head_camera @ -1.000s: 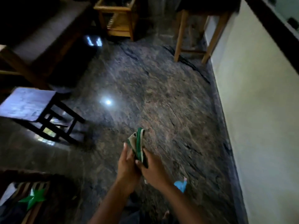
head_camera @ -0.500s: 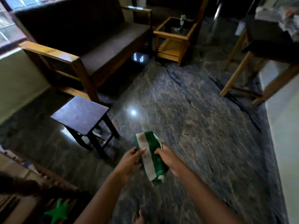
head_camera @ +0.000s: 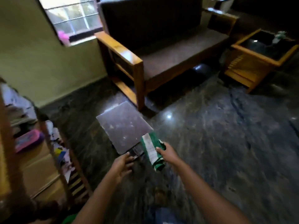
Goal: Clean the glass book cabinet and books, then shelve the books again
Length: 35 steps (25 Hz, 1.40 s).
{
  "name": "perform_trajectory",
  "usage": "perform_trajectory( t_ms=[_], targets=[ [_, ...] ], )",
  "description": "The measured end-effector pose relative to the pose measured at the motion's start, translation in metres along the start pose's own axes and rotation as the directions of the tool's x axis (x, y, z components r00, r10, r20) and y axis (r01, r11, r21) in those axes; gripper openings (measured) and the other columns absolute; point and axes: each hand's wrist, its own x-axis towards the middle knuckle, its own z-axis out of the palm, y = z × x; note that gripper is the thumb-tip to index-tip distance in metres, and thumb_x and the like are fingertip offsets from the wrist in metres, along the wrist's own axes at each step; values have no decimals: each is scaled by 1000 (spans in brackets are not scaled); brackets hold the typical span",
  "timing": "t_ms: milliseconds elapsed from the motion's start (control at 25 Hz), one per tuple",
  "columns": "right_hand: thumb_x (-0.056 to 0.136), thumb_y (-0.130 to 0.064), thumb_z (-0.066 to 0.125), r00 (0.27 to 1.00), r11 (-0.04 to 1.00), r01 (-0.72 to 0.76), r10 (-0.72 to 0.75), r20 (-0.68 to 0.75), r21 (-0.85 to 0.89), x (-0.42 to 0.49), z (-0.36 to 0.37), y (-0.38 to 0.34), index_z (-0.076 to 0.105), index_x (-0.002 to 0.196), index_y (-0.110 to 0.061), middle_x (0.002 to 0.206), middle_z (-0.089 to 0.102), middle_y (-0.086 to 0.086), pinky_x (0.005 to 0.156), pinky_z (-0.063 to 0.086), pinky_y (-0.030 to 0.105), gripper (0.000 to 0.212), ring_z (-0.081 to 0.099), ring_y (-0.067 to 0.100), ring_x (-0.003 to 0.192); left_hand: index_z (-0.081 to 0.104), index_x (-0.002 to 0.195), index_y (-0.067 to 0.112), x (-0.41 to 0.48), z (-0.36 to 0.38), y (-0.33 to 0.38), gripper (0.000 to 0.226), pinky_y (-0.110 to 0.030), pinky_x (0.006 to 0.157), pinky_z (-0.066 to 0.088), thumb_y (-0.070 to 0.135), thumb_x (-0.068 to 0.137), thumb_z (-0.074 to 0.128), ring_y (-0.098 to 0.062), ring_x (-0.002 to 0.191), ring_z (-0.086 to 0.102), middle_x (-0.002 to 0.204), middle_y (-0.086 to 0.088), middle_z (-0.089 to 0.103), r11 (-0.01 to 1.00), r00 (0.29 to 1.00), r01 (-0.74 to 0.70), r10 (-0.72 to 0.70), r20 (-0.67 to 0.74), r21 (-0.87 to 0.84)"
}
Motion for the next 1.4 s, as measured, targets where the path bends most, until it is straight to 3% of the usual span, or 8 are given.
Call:
perform_trajectory(
  t_ms=[120, 320, 440, 560, 720, 920, 1160, 1400],
  targets=[
    [90, -9, 58, 997, 995, -6, 14, 79, -103, 92, 23, -35, 52, 125, -1, 122, 59, 16, 93, 43, 34, 36, 56, 21, 105, 50, 129, 16, 56, -39, 35, 35, -38, 91, 38, 32, 98, 43, -23, 107, 51, 124, -6, 55, 999, 978, -8, 1, -208, -34],
    [90, -8, 55, 979, 988, -88, 110, 172, -130, 216, 79, -70, 43, 129, 4, 124, 54, 18, 96, 43, 32, 42, 52, 22, 106, 34, 143, 18, 168, -79, 59, 52, -46, 106, 29, 40, 97, 43, -27, 133, 36, 147, -5, 38, 995, 945, 72, -91, -314, -73],
    [91, -21, 55, 981, 937, -166, 189, 45, -307, 275, 99, -43, 43, 135, -5, 133, 51, 16, 101, 39, 34, 48, 50, 28, 120, 28, 146, 22, 249, -85, 56, 59, -46, 106, 27, 47, 95, 45, -27, 135, 33, 151, -3, 31, 984, 930, 149, -173, -324, -98],
    [90, -19, 57, 986, 953, -83, 36, -161, -291, 314, 104, -20, 55, 125, -8, 127, 54, 16, 99, 34, 29, 36, 49, 28, 118, 16, 149, 20, 316, -80, 46, 75, -43, 110, 29, 48, 90, 53, -28, 135, 34, 153, -6, 27, 980, 931, 138, -179, -318, -147],
    [90, -36, 57, 947, 940, -221, 142, -289, -262, 355, 99, -3, 52, 127, -9, 130, 52, 16, 98, 32, 28, 46, 44, 31, 122, 37, 138, 12, 356, -57, 38, 76, -41, 97, 47, 43, 77, 71, -27, 111, 57, 129, -12, 53, 939, 904, 59, -194, -381, -339],
    [86, -48, 58, 911, 915, -399, 388, -143, -57, 355, 87, 2, 67, 98, -11, 102, 68, 15, 81, 47, 29, 40, 62, 29, 97, 60, 121, 12, 346, -51, 47, 82, -43, 99, 46, 51, 52, 83, -24, 106, 62, 116, -6, 66, 901, 916, 30, -199, -349, -433],
    [79, -48, 67, 813, 799, -503, 567, -133, 329, 276, 29, 48, 49, 131, -7, 128, 57, 9, 96, 46, 33, 68, 56, 26, 113, 57, 127, 14, 304, -8, 53, 69, -37, 97, 46, 40, 67, 79, -24, 106, 62, 121, -8, 63, 954, 962, 167, -213, -169, -251],
    [87, -26, 63, 714, 622, -452, 682, -159, 639, 188, -101, 92, 48, 124, -3, 114, 51, -1, 88, 40, 25, 47, 51, 24, 117, 53, 129, 7, 253, 140, 64, 88, -46, 97, 47, 36, 53, 85, -28, 98, 64, 115, -16, 65, 982, 981, 187, -184, -64, 35]
  ],
)
